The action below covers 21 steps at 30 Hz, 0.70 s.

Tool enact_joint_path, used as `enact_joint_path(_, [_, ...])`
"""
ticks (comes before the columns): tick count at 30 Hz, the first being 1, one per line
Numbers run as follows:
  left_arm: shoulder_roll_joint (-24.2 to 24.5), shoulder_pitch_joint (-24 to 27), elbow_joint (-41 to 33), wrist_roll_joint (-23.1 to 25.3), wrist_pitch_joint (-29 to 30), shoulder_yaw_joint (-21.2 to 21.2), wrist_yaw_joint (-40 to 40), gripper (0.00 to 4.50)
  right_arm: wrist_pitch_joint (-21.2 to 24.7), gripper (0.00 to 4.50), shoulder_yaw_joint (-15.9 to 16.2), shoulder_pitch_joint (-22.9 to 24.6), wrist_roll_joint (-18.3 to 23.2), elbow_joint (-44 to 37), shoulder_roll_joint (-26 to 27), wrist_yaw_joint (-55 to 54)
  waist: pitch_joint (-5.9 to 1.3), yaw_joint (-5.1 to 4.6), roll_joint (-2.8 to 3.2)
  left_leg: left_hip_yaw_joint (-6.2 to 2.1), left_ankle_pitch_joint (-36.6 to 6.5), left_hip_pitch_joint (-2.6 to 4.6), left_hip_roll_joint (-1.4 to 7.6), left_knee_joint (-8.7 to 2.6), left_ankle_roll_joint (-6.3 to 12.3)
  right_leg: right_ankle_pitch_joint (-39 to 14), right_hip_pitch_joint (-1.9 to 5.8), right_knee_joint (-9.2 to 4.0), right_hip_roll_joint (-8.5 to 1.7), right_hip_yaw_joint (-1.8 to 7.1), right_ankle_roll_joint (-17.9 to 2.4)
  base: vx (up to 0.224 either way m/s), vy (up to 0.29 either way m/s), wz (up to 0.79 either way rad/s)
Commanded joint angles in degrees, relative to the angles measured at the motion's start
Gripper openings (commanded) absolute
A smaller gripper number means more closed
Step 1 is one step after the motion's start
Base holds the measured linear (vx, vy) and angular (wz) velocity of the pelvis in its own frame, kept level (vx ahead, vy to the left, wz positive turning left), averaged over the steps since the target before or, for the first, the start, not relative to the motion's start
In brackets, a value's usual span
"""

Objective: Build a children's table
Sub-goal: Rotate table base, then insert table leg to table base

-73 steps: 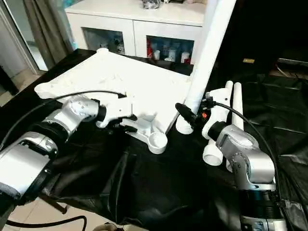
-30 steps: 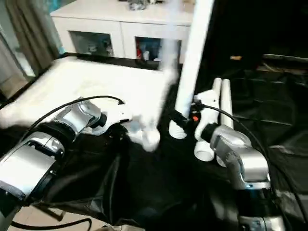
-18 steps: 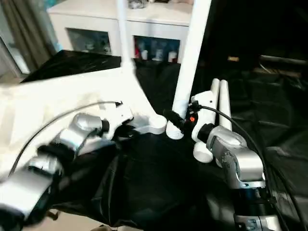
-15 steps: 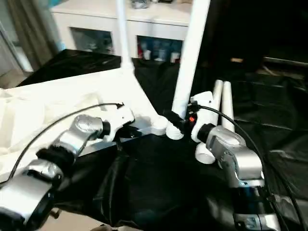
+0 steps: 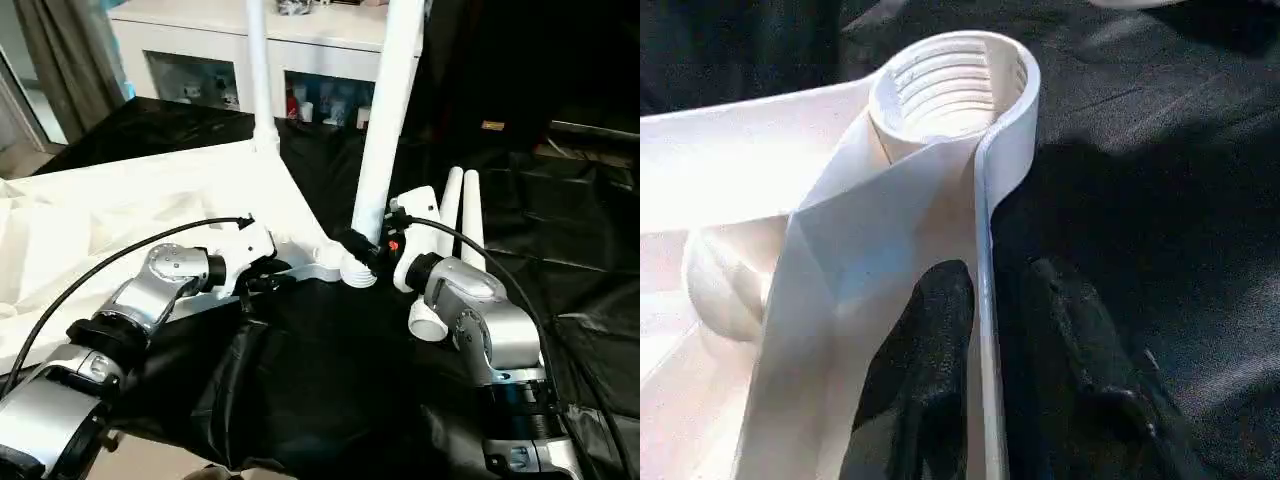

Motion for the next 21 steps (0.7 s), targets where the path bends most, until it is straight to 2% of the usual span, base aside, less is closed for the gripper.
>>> enact_joint_path(1, [1.1,0.8,1.5,0.8,2.6,-0.4,-0.1,0.89,-0.7,1.88,-0.2,-1.1,-0.3,-0.1,-0.3,0.1,-3.51,0.1,-0.91,-2.22,-10.3,0.78,4.05,-4.11,1.56,-18.2,2.36,-5.47,-6.81,4.07,-7.4,0.0,0.0,0.0])
enact_joint_path(2, [1.1,0.7,1.7,0.6,2.8,-0.1,0.7,0.72,-0.8,1.88,-0.2,-1.2,-0.3,0.1,-0.3,0.1,-3.52,0.04,-0.78,-2.26,-10.2,0.77,4.07,-4.12,1.55,-17.7,2.34,-5.4,-6.71,4.04,-7.6,0.0,0.0,0.0])
enact_joint_path(5, [1.1,0.5,2.7,0.2,3.7,0.4,0.9,0.58,-1.3,1.88,-0.1,-1.9,-0.5,0.7,0.2,0.1,-3.52,-0.05,-0.99,-2.21,-10.2,0.76,3.99,-4.07,1.67,-17.4,2.39,-5.37,-6.78,4.02,-8.0,0.0,0.0,0.0])
enact_joint_path(8, [1.3,0.6,2.5,0.2,4.7,0.1,0.0,0.26,-1.9,1.88,0.1,-3.1,-0.6,1.6,0.8,0.3,-3.36,-0.26,-1.21,-2.2,-10.9,0.79,3.9,-4.08,1.71,-20.5,2.28,-5.74,-6.78,3.97,-7.2,0.0,0.0,0.0])
enact_joint_path(11, [1.6,1.0,1.5,-0.2,5.9,-0.3,-2.0,0.0,-3.2,1.88,0.8,-5.1,-1.4,4.0,1.2,1.0,-3.47,-0.46,-1.17,-2.26,-10.5,0.85,4.01,-4.1,1.55,-19.8,2.2,-5.51,-6.84,3.97,-7.6,0.0,0.0,0.0])
enact_joint_path(13, [1.8,1.3,1.0,-0.1,5.6,-0.9,-2.7,0.0,-3.6,1.88,1.3,-5.6,-1.8,4.8,1.1,1.3,-3.51,-0.59,-1.13,-2.2,-10.0,0.79,4.03,-4.08,1.58,-18.0,2.21,-5.35,-6.74,4.07,-8.1,0.0,0.0,0.0])
enact_joint_path(15, [2.1,2.5,-1.1,-0.7,2.5,-1.6,-5.4,0.0,-5.1,1.88,2.9,-6.7,-3.3,7.4,1.2,2.4,-3.57,-0.66,-1.13,-2.29,-9.6,0.63,4.12,-4.14,1.67,-16.0,2.36,-5.07,-6.75,4.06,-8.8,0.0,0.0,0.0])
enact_joint_path(17, [2.0,2.8,-1.7,-0.9,1.6,-1.6,-5.9,0.0,-5.5,1.88,3.4,-7.0,-3.7,8.3,1.4,2.8,-3.76,-0.63,-1.13,-2.04,-8.4,0.74,4.05,-3.94,2.01,-12.3,2.43,-4.68,-6.74,4.17,-10.0,0.0,0.0,0.0])
enact_joint_path(19, [2.1,3.4,-2.9,-1.3,-0.8,-2.0,-7.2,0.0,-6.6,1.88,4.7,-7.4,-4.7,10.2,1.6,3.7,-3.72,-0.55,-1.31,-2.03,-7.9,0.55,4.05,-3.96,2.4,-11.8,2.57,-4.64,-6.78,4.11,-10.2,0.0,0.0,0.0])
enact_joint_path(21, [1.9,3.7,-4.1,-1.8,-0.7,-2.1,-8.1,0.0,-7.3,1.88,4.9,-7.7,-4.8,11.7,2.0,3.9,-3.76,-0.46,-1.36,-1.99,-7.4,0.49,4.05,-3.89,2.55,-11.9,2.62,-4.56,-6.84,4.1,-10.2,0.0,0.0,0.0])
